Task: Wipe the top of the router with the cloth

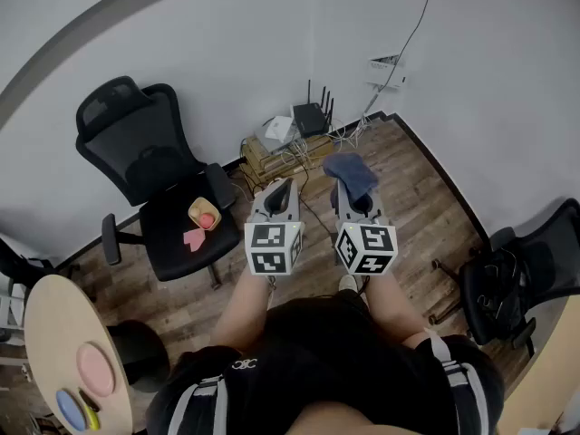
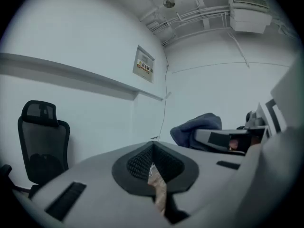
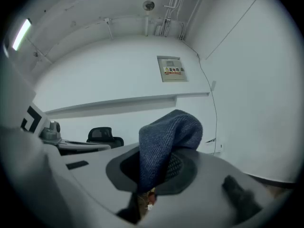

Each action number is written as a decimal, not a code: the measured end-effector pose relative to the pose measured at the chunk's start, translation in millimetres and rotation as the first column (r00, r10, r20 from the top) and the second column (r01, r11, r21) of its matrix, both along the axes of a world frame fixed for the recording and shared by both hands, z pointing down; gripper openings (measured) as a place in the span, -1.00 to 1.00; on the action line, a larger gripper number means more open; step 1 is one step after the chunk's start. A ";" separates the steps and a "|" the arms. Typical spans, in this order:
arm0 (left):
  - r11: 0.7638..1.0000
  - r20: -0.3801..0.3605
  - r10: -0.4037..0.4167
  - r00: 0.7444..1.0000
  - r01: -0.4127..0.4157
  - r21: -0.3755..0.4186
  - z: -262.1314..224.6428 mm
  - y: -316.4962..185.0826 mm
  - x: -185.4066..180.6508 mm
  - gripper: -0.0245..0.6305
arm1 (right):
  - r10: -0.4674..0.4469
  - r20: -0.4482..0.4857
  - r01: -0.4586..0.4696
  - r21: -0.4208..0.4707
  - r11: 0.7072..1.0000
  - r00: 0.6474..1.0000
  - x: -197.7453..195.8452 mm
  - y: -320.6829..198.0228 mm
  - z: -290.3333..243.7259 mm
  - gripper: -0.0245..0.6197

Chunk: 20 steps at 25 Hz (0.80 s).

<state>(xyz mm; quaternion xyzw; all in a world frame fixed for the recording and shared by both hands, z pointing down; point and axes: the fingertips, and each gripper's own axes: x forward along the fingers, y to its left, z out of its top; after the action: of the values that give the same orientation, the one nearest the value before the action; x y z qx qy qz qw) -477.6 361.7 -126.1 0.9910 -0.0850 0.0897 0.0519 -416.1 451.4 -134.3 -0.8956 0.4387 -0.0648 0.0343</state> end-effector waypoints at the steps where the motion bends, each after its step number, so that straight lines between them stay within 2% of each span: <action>1: 1.000 0.004 0.001 1.000 -0.001 0.003 1.6 0.8 0.3 -0.89 | -0.001 0.004 0.001 -0.001 1.000 1.000 0.1 0.2 1.9 -0.79; 9: 1.000 0.017 -0.004 1.000 0.004 0.019 4.4 0.6 12.1 -0.89 | -0.027 0.005 0.027 -0.015 1.000 1.000 6.8 -5.2 6.5 -0.79; 20: 0.999 0.023 0.013 1.000 -0.014 0.037 -0.5 12.5 39.7 -0.89 | -0.012 0.008 0.012 -0.008 1.000 1.000 31.8 7.3 2.4 -0.79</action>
<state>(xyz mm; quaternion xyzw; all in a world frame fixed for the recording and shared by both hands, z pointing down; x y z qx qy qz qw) -437.9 374.2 -126.6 0.9913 -0.0805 0.0995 0.0318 -384.3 458.7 -131.8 -0.8929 0.4435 -0.0702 0.0320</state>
